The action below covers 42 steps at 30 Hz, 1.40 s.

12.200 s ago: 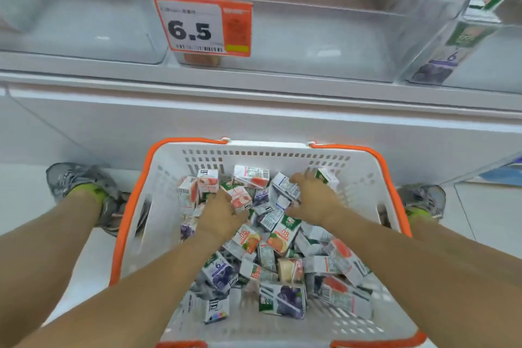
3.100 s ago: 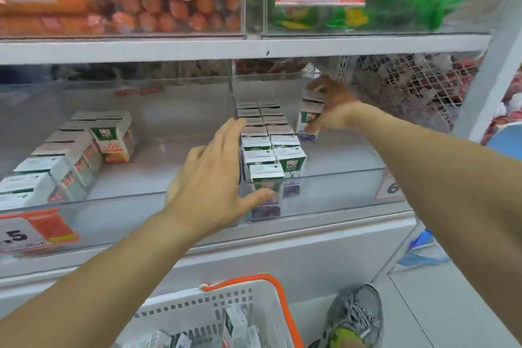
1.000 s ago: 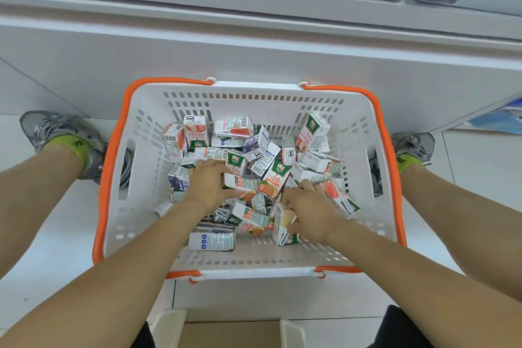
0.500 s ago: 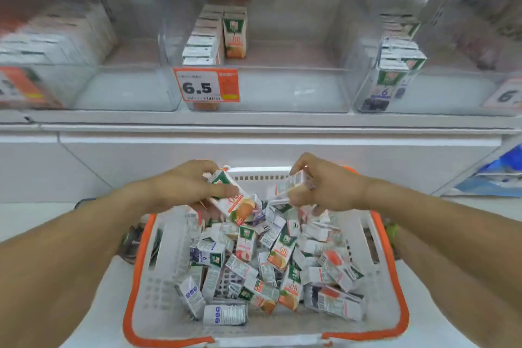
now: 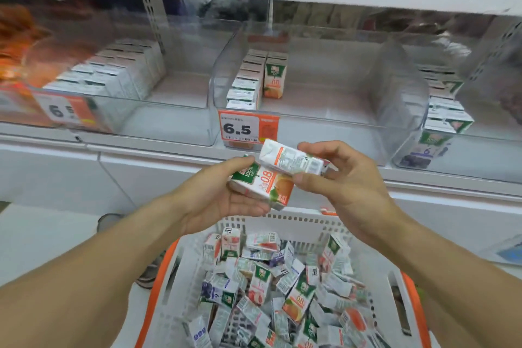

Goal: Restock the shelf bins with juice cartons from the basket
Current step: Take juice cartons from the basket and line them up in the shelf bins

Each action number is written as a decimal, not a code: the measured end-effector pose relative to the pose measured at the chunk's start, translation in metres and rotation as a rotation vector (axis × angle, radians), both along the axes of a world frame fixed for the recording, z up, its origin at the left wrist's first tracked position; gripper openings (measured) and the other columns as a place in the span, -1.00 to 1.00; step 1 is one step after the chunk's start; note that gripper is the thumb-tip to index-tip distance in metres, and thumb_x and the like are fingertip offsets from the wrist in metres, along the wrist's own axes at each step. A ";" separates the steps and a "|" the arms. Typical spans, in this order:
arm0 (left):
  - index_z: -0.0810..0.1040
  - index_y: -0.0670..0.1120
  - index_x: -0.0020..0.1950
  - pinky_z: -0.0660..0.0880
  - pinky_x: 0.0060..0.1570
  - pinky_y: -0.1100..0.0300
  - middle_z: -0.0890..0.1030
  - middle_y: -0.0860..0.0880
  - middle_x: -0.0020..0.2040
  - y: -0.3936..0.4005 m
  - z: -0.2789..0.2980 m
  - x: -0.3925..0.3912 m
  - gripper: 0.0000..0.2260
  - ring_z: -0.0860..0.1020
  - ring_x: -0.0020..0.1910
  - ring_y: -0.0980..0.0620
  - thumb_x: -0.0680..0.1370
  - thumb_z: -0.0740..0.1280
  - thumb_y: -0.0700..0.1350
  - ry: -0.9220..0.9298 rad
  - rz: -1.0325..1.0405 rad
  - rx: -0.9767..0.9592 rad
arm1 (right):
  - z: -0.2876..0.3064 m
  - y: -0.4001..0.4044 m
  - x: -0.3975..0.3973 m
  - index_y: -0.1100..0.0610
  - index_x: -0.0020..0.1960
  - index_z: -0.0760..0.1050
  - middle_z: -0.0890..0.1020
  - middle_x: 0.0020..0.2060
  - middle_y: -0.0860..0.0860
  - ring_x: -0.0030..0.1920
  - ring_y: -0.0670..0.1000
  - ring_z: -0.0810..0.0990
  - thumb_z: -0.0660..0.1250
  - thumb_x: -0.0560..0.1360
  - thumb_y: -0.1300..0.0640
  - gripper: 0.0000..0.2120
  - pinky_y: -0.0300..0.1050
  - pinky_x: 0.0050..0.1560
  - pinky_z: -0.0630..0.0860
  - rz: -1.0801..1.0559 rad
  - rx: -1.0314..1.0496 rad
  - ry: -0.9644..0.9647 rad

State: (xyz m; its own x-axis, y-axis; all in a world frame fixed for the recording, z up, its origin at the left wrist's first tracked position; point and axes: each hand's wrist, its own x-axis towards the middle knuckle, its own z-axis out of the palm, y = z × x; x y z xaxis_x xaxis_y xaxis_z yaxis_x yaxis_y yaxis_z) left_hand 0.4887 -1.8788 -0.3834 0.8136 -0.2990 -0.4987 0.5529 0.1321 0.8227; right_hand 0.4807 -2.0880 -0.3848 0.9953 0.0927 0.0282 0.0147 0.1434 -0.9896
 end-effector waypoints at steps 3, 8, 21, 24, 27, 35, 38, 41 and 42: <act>0.57 -0.23 0.24 0.67 -0.12 0.05 0.64 -0.37 0.08 0.001 0.000 -0.001 -0.45 0.67 -0.15 -0.23 0.55 0.22 0.22 0.039 -0.040 -0.094 | -0.006 0.004 0.002 0.08 -0.14 0.58 0.67 0.12 0.02 0.10 0.06 0.67 0.58 0.25 0.42 -0.66 0.16 0.08 0.63 0.013 -0.153 -0.146; 0.58 -0.15 0.25 0.65 -0.05 0.02 0.64 -0.32 0.12 -0.003 -0.001 0.000 -0.49 0.66 -0.05 -0.23 0.53 0.28 0.22 -0.032 -0.100 -0.082 | -0.009 0.008 0.001 0.03 0.12 0.50 0.60 0.19 -0.10 0.09 0.02 0.67 0.62 0.26 0.34 -0.47 0.04 0.07 0.63 0.124 -0.385 -0.348; 0.44 -0.15 0.17 0.56 -0.20 0.01 0.65 -0.35 -0.05 0.012 0.005 0.007 -0.55 0.58 -0.14 -0.31 0.42 0.51 0.02 -0.313 -0.686 0.324 | 0.001 -0.015 0.004 -0.25 0.44 0.29 0.57 0.21 0.19 -0.09 0.06 0.66 0.56 0.39 0.22 -0.21 0.08 0.00 0.59 0.788 -0.434 0.253; 0.37 -0.11 0.21 0.51 -0.29 0.04 0.65 -0.36 -0.09 0.006 0.006 0.008 -0.37 0.57 -0.23 -0.23 0.33 0.52 0.20 -0.300 -0.605 0.418 | -0.003 -0.010 0.002 -0.16 0.48 0.30 0.54 0.25 0.27 -0.02 0.20 0.64 0.50 0.40 0.29 -0.23 0.07 -0.03 0.57 0.764 -0.327 0.270; 0.36 0.01 0.17 0.41 -0.35 0.10 0.69 -0.27 -0.16 -0.001 0.011 0.010 -0.27 0.52 -0.35 -0.09 0.20 0.47 0.41 -0.368 -0.432 0.590 | -0.007 -0.007 0.005 -0.01 0.36 0.44 0.58 0.13 0.31 0.03 0.33 0.62 0.51 0.40 0.26 -0.41 0.12 0.00 0.58 0.655 -0.198 0.251; 0.51 0.02 0.07 0.56 -0.19 -0.02 0.69 -0.06 -0.15 0.018 0.039 0.028 -0.54 0.65 -0.19 -0.13 0.37 0.32 0.33 -0.779 0.263 0.478 | 0.013 -0.004 0.028 0.29 0.30 0.41 0.60 0.05 0.26 -0.02 0.21 0.59 0.68 0.07 0.07 -0.11 0.00 -0.10 0.61 0.498 0.286 0.246; 0.41 -0.01 0.30 0.47 0.21 0.08 0.55 0.01 0.20 0.030 0.027 0.050 -0.51 0.52 0.18 0.04 0.45 0.45 0.11 -0.990 0.492 0.844 | 0.043 -0.005 0.048 0.24 0.18 0.54 0.68 -0.01 0.17 -0.05 0.10 0.68 0.70 -0.01 0.08 -0.19 -0.03 -0.05 0.65 0.349 0.299 0.089; 0.15 -0.09 0.54 0.29 0.40 0.04 0.33 -0.08 0.45 0.031 0.012 0.067 -0.15 0.32 0.41 -0.05 0.40 0.51 0.13 -0.987 0.445 0.987 | 0.066 -0.005 0.082 0.26 0.31 0.41 0.66 0.01 0.16 -0.05 0.09 0.67 0.60 0.07 0.20 -0.16 -0.03 -0.05 0.63 0.170 0.199 -0.040; 0.11 -0.11 0.56 0.26 0.41 0.00 0.34 -0.10 0.47 0.029 0.007 0.070 -0.09 0.30 0.41 -0.07 0.38 0.52 0.14 -0.996 0.431 1.025 | 0.070 -0.005 0.092 0.24 0.36 0.35 0.65 0.04 0.17 -0.02 0.10 0.67 0.57 0.12 0.24 -0.16 -0.01 -0.03 0.62 0.100 0.126 -0.080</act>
